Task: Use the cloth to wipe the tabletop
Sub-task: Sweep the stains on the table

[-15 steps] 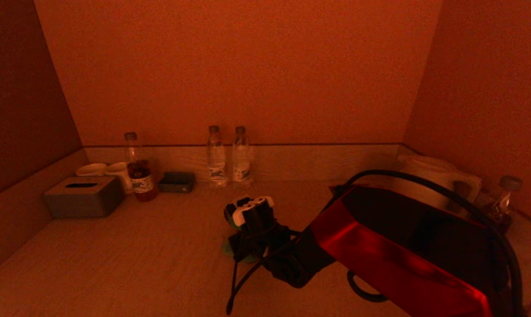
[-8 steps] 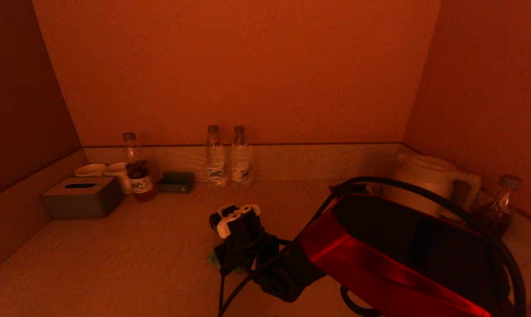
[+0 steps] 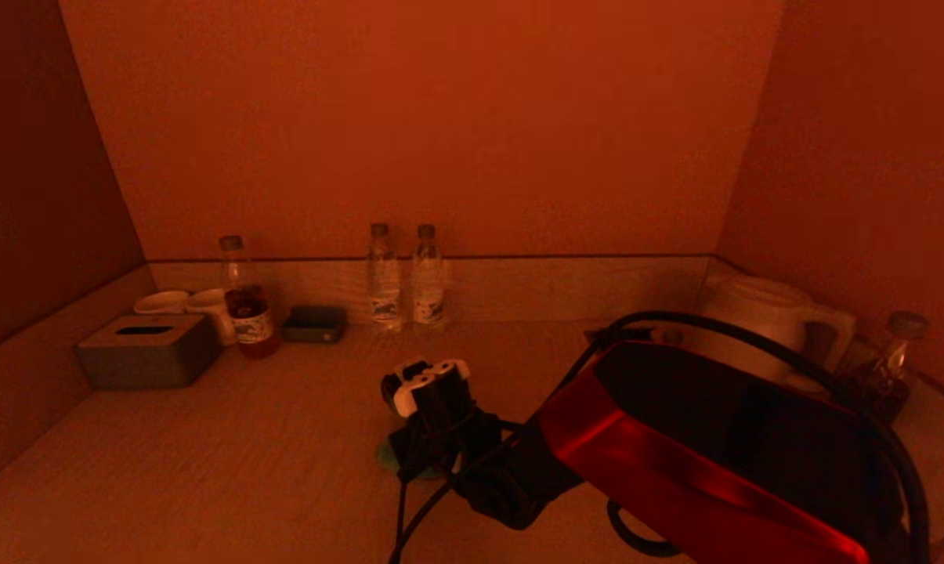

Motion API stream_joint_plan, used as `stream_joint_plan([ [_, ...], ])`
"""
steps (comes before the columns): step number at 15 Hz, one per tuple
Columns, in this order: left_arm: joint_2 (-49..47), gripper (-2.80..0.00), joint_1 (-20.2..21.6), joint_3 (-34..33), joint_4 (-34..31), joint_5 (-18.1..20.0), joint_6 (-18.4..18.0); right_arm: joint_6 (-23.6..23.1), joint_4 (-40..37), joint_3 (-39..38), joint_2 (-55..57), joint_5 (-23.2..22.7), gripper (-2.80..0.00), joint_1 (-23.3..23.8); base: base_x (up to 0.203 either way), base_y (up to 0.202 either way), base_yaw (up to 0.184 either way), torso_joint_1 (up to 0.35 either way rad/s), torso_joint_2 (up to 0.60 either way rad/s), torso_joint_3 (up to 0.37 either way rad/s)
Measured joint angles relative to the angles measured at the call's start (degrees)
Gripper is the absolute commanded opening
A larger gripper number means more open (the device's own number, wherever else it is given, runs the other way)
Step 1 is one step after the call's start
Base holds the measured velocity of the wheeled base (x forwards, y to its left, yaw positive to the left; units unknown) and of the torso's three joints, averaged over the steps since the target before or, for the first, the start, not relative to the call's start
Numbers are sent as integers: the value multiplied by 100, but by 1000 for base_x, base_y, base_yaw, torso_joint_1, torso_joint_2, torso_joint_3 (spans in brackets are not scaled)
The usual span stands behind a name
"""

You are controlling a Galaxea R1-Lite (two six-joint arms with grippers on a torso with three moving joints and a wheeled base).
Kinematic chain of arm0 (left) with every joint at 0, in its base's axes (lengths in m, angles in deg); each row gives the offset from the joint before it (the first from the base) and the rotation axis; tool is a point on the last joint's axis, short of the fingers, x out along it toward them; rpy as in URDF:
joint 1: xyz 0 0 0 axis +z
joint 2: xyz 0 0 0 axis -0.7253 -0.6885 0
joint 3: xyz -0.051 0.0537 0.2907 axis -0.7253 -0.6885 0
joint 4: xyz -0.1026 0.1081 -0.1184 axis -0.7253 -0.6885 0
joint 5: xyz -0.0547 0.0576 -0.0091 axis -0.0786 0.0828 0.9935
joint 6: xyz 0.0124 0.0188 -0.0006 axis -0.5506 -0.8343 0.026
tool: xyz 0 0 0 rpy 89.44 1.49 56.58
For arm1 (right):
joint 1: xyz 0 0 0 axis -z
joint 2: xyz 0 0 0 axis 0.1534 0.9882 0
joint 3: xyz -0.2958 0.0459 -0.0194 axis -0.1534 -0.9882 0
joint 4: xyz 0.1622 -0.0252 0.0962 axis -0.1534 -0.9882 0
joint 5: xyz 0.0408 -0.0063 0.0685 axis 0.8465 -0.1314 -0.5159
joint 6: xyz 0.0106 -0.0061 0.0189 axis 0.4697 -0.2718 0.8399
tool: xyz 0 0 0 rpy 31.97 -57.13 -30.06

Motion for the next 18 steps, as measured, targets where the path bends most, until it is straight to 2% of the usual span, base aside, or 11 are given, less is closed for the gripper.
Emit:
stream_joint_plan([
  [9, 0, -280, -6, 0, 0, 1, -4, 112, -6, -63, -94, 35, -280, 906, 0, 0, 0, 0, 0, 0],
  [13, 0, -280, -9, 0, 1, 1, -1, 123, -8, -89, -110, 30, -280, 906, 0, 0, 0, 0, 0, 0],
  [16, 0, -280, -4, 0, 1, 0, 0, 126, -4, -96, -115, 26, -280, 636, 0, 0, 0, 0, 0, 0],
  [18, 0, -280, 2, 0, 1, 1, 0, 162, -1, -157, -124, 43, -280, 296, 0, 0, 0, 0, 0, 0],
])
